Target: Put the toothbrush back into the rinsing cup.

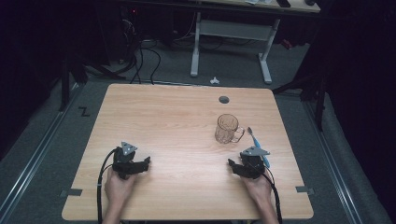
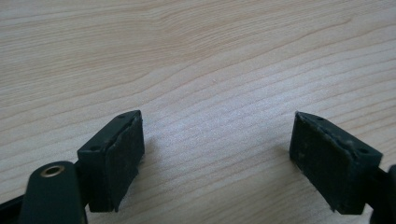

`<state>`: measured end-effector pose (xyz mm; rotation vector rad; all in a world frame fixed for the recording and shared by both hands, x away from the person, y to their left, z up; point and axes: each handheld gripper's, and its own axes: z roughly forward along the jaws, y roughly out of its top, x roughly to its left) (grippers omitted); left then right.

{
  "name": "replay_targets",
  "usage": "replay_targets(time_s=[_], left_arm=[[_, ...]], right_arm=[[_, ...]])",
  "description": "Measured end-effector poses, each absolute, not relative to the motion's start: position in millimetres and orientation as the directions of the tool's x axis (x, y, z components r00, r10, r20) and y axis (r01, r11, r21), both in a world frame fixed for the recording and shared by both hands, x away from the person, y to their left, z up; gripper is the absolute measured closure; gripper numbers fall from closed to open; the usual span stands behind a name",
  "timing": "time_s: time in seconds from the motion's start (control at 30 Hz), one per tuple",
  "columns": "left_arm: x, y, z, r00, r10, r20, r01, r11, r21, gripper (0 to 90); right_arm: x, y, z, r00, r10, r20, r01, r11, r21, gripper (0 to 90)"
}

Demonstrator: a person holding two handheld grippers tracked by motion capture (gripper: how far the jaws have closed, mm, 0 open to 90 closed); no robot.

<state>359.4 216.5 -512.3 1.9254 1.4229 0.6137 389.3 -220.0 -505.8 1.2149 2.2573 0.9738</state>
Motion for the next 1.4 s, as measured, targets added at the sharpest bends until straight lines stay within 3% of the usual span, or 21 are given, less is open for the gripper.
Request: replay_targets(time_s=[0.37, 0.77, 1.4], left_arm=[[359, 217, -512, 0.298, 0.954, -0.012, 0.646, -0.192, 0.739, 18.5], [359, 217, -512, 0.299, 0.954, -0.012, 0.647, -0.194, 0.737, 18.5], [359, 217, -512, 0.298, 0.955, -0.012, 0.648, -0.193, 0.737, 18.5]], right_arm=[[390, -222, -505, -0.530, 0.848, -0.023, 0.569, 0.376, 0.731, 40.9], [378, -238, -499, -0.503, 0.864, -0.012, 0.566, 0.340, 0.751, 55.5], [362, -248, -489, -0.524, 0.852, 0.010, 0.557, 0.334, 0.760, 58.7]])
